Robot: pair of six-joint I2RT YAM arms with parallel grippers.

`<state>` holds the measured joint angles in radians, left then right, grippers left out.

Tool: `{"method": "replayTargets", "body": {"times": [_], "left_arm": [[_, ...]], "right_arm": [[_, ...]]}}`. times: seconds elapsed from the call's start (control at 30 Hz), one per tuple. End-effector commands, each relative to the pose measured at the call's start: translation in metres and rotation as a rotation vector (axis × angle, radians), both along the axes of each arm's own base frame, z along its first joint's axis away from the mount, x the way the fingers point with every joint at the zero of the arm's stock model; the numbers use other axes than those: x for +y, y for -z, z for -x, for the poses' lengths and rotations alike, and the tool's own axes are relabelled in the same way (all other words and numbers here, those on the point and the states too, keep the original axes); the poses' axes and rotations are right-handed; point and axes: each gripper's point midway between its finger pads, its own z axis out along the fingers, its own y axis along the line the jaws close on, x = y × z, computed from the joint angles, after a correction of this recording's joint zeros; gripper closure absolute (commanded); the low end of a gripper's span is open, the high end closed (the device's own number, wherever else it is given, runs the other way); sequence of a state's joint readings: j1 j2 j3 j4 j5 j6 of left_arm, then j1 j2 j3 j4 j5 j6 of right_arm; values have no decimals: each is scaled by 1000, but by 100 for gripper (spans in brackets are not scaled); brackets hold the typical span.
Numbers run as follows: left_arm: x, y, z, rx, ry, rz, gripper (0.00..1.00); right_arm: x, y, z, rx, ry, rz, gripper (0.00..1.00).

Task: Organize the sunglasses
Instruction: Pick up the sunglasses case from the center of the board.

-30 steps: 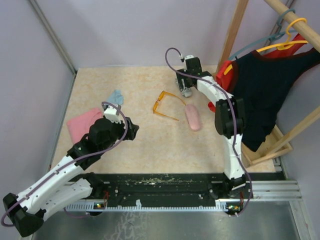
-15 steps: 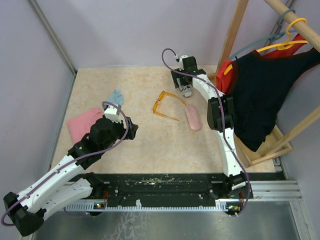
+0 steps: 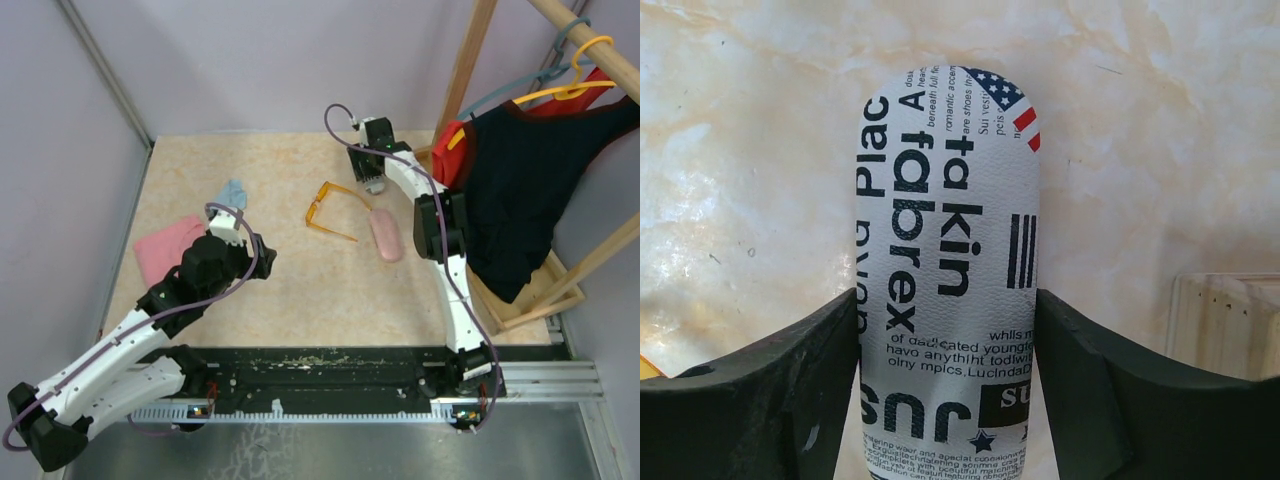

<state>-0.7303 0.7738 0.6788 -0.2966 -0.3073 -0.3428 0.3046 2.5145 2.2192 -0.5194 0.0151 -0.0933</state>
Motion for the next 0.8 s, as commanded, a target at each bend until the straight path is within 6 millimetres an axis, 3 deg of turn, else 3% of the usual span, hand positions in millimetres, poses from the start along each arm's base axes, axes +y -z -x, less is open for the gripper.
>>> {"method": "replayTargets", "body": {"times": [0.0,0.23,0.3,0.5,0.63,0.77], "left_arm": [[3,-6,-2,-14,-12,-5,21],[4,-6,-2,-12,-16,-7,21],[4,-6,-2,-13,-17,-9,21],[7,-9,-3,-24,-32,-6,21],[9,-11,-3,-28,-47,5,21],[10,-14,-1,-33,-57,35,21]], "right_arm": [[-3,-19,-13,-75,15,-6,36],[-6,-26,-14,-89,26,5,43],[-8,-48,-19,-135,38,4,44],[-9,-154,-21,-304,72,-58,47],[9,-198,13,-317,18,-136,49],[38,-218,68,-299,-83,-209,51]]}}
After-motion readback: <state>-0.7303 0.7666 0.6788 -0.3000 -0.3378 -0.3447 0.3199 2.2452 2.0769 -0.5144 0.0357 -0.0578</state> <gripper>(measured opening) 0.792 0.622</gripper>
